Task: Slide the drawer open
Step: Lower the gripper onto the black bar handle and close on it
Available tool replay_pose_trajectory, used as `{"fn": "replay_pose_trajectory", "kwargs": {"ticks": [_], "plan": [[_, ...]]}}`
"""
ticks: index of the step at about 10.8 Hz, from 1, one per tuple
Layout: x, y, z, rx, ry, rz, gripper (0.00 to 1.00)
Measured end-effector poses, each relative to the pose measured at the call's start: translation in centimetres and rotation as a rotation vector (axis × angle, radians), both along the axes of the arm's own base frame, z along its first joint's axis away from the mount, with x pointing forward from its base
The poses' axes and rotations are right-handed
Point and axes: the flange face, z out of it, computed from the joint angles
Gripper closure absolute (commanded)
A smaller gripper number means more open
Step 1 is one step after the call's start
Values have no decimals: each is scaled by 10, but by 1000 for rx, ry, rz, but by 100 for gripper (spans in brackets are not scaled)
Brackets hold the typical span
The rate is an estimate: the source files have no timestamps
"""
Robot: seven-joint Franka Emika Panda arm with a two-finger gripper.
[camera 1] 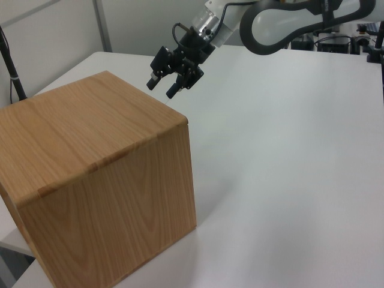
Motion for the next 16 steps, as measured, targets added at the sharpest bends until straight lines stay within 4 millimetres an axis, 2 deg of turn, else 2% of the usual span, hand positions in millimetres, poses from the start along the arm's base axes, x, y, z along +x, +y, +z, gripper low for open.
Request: {"fn": "replay_pose_trajectory", "kwargs": {"ticks": [2,3,5,6,8,9,11,16], "plan": [[3,3,-15,-1,21,-3,45],[4,9,-24,-1,31,4,40],[2,25,-34,11,30,23,41],[2,27,-34,11,25,24,49],[1,30,-34,0,10,29,96],[-1,34,-35,-3,4,36,100],[-3,42,-41,-11,8,47,100],[-2,41,-42,-32,-7,64,100]]}}
